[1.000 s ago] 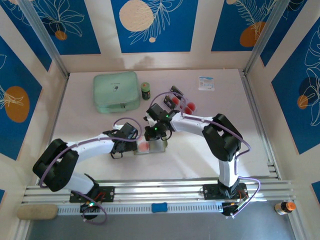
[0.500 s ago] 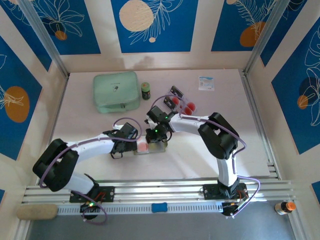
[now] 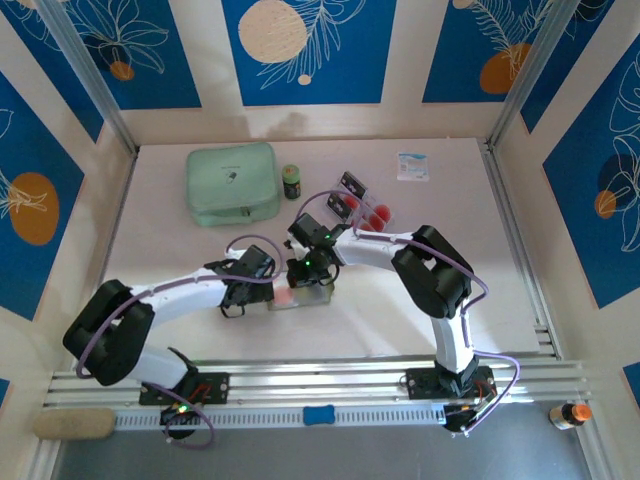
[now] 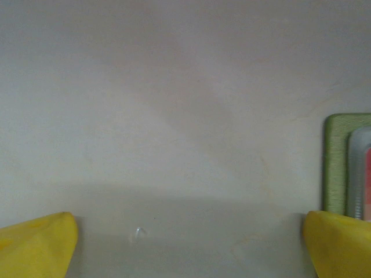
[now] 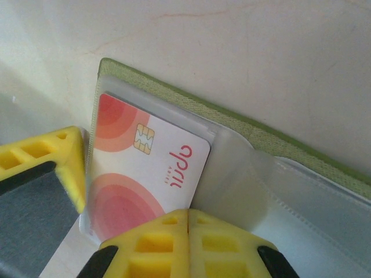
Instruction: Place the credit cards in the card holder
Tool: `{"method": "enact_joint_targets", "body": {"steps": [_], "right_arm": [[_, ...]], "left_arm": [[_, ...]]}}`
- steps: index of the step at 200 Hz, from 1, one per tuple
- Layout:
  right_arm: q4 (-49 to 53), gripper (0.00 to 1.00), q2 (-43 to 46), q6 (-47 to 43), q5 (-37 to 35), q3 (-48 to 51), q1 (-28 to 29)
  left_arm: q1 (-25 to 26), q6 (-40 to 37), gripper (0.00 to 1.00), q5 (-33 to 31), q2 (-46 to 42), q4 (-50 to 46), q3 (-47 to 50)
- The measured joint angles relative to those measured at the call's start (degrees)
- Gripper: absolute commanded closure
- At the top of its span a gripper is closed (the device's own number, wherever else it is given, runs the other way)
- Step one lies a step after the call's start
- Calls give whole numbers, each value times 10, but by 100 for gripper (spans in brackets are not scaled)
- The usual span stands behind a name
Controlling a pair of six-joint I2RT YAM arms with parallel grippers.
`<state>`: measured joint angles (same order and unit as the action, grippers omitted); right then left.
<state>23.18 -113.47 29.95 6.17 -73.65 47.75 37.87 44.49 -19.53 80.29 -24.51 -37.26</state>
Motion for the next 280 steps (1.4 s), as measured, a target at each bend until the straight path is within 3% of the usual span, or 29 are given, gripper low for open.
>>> {"method": "enact_joint_targets", "body": {"steps": [68, 280], "right_arm": [[7, 100, 47, 0, 0, 18, -7], [1, 100, 9, 12, 15, 14, 10]], "left_arm": [[-17, 0, 0, -5, -92, -16, -1], [-19, 0, 0, 11, -75, -8, -1]]}}
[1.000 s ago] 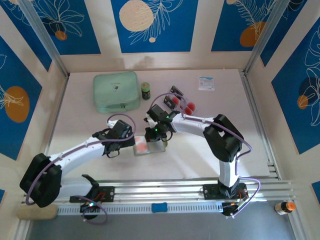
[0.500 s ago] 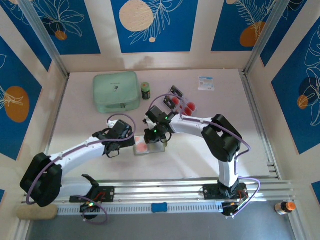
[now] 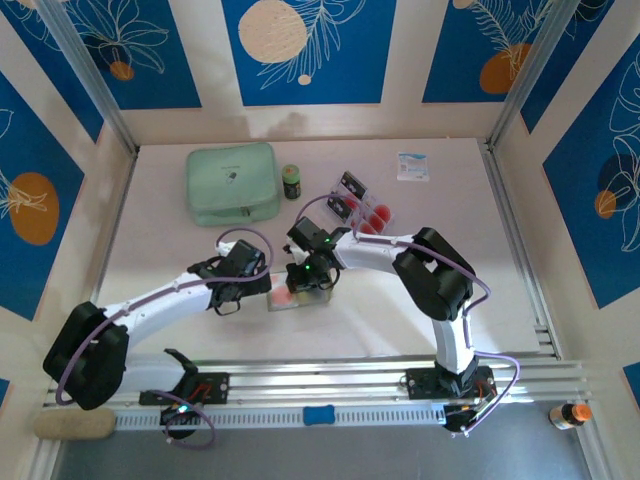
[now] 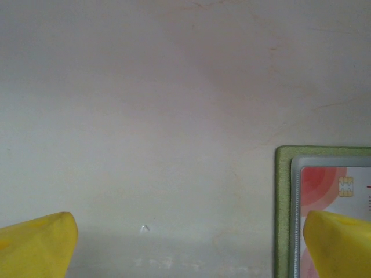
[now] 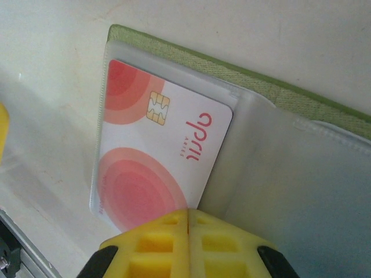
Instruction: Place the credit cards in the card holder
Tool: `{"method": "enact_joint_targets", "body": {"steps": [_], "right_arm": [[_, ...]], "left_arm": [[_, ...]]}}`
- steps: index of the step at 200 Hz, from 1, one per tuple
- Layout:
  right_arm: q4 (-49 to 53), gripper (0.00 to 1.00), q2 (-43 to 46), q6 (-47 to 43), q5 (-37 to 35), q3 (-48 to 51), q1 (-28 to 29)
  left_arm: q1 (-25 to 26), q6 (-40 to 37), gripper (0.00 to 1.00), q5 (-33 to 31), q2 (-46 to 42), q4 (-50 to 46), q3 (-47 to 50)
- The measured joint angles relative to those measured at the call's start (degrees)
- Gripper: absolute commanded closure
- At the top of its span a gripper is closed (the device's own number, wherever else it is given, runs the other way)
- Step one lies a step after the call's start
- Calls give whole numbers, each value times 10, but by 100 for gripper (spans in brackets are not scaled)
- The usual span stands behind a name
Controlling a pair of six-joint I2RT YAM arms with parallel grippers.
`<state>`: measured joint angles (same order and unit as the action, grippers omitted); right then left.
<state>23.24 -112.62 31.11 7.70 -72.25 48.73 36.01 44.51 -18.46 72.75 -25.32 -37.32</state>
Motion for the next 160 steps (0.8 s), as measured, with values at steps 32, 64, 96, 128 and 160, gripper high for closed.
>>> {"method": "enact_joint_targets", "body": {"steps": [32, 64, 96, 128, 160], "right_arm": [[5, 100, 23, 2, 0, 0, -7], [7, 100, 74, 4, -1, 0, -23], [7, 100, 106, 4, -9, 2, -50], [16, 100, 108, 3, -13, 7, -76], [17, 100, 109, 2, -19, 12, -96]], "left_arm": [[0, 0, 0, 9, 6, 8, 0], [0, -11, 0, 25, 18, 14, -8], [0, -24, 0, 42, 33, 24, -28], [0, -30, 0, 54, 40, 28, -48], [2, -33, 0, 65, 54, 33, -70]]}}
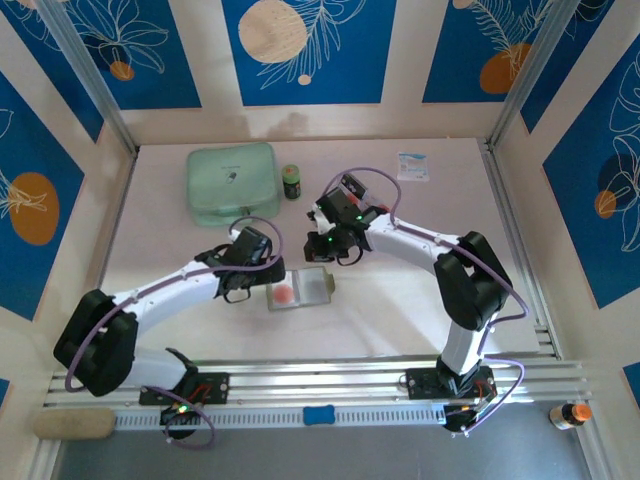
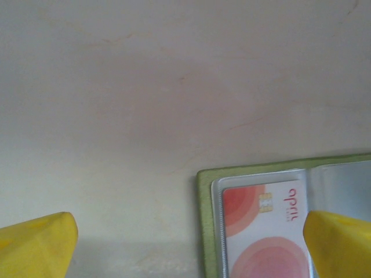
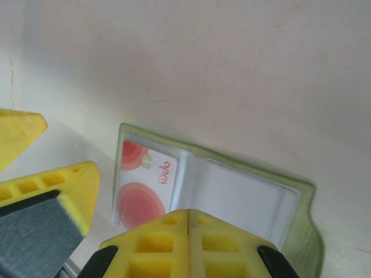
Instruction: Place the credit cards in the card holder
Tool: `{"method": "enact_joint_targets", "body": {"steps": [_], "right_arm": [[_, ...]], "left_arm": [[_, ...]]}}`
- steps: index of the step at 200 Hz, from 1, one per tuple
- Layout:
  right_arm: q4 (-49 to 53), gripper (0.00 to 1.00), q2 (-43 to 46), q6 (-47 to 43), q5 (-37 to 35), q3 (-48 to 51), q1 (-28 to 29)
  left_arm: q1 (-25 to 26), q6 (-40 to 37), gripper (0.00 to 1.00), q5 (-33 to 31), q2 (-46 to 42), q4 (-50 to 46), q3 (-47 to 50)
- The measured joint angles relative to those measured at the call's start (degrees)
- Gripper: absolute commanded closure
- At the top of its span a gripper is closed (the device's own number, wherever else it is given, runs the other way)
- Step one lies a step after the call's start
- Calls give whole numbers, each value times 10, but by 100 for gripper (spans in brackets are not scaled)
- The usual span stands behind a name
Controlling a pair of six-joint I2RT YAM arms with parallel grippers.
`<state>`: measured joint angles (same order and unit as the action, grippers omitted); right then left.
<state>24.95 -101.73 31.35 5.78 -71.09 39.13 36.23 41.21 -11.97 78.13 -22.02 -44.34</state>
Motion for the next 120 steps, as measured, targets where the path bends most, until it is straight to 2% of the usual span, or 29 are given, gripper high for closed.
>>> {"method": "enact_joint_targets", "body": {"steps": [65, 120], "right_arm": [[-4, 100, 17, -12, -8, 45, -19], [-15, 100, 11, -14, 30, 57, -37]], "left_arm": [[45, 2, 0, 3, 29, 18, -15], [103, 19, 0, -20, 60, 24, -22]]}}
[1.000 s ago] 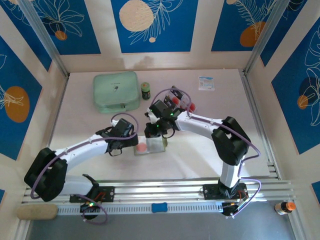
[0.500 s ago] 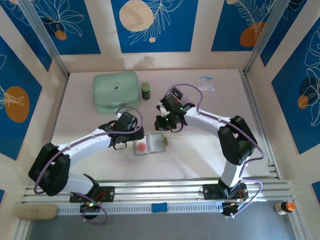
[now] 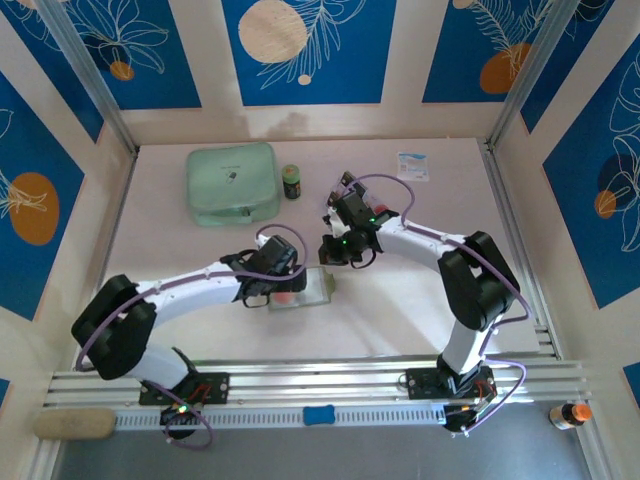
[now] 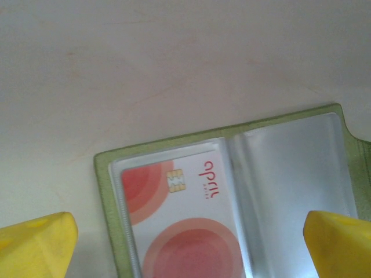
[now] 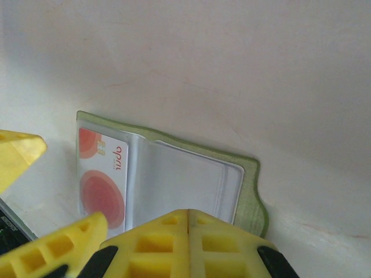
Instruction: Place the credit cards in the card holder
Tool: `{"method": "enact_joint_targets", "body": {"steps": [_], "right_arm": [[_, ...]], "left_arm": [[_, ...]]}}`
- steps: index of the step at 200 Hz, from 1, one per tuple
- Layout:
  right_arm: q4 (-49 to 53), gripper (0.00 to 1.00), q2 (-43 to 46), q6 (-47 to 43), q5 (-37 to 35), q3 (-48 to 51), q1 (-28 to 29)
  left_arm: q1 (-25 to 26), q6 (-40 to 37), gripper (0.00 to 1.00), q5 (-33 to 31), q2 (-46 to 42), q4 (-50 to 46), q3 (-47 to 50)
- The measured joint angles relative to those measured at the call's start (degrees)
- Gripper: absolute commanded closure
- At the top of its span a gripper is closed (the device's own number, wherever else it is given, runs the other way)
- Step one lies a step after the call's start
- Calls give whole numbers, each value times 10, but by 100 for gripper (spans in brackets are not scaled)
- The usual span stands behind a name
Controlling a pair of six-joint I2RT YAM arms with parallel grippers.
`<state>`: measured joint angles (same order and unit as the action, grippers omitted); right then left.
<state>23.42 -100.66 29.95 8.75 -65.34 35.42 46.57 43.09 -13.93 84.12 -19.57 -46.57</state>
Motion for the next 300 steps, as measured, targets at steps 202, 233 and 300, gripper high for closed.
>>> {"method": "enact_joint_targets", "body": {"steps": [202, 233, 300], "right_arm": [[-42, 100, -100, 5, 45, -14, 28], [-46, 100, -101, 7, 48, -14, 30], [-43, 100, -102, 11, 48, -18, 30]], "left_arm": [[27, 5, 0, -31, 43, -2, -13], [27, 5, 0, -33, 47, -2, -13], [27, 6, 0, -43, 57, -1, -13]]}}
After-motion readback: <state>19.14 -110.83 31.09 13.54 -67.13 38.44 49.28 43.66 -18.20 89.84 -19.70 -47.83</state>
